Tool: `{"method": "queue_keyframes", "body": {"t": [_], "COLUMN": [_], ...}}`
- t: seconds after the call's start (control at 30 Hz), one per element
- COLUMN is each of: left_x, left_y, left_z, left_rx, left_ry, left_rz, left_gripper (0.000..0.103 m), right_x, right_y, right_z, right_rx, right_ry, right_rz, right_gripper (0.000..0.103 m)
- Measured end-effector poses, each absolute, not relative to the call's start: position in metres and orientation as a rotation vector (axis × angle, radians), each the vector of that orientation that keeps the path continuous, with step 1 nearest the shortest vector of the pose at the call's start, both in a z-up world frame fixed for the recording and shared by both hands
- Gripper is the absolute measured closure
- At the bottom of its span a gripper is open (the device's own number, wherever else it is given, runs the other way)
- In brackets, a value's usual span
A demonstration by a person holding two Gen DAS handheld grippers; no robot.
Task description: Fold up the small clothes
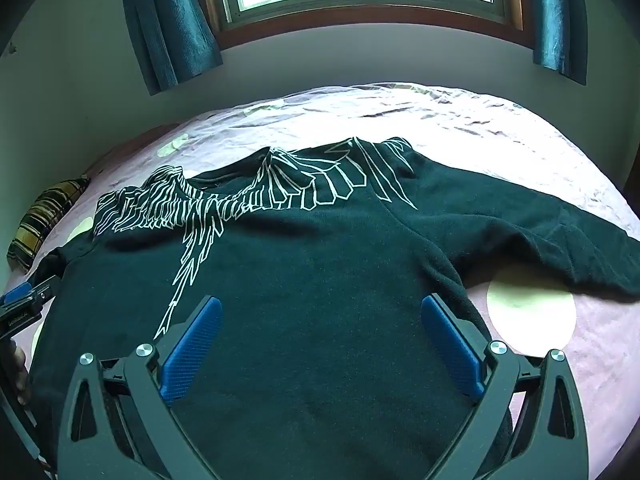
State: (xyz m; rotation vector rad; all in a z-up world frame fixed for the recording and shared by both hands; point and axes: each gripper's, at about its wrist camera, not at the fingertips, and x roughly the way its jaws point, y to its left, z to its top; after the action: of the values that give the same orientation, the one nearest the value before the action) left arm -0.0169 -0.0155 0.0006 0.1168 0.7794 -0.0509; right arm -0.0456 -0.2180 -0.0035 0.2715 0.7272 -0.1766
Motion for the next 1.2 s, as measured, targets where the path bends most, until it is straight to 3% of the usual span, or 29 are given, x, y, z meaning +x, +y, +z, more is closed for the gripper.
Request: {"method": "queue_keyframes", "body": {"t": [1.2], "left_x": [-0.0241], "left_y": [-0.0134], "left_z": [0.0029], "left_rx": [0.123], "left_ry": [0.785], "left_rz": [-0.062], "left_gripper": [0.002], "right_x": [-0.0425], "right_y": [-0.2146], "right_z": [-0.0088], "right_rx": [0.259], "right_ry": [0.758], "right_rz": [-0.171], "right_gripper": [0.004]}}
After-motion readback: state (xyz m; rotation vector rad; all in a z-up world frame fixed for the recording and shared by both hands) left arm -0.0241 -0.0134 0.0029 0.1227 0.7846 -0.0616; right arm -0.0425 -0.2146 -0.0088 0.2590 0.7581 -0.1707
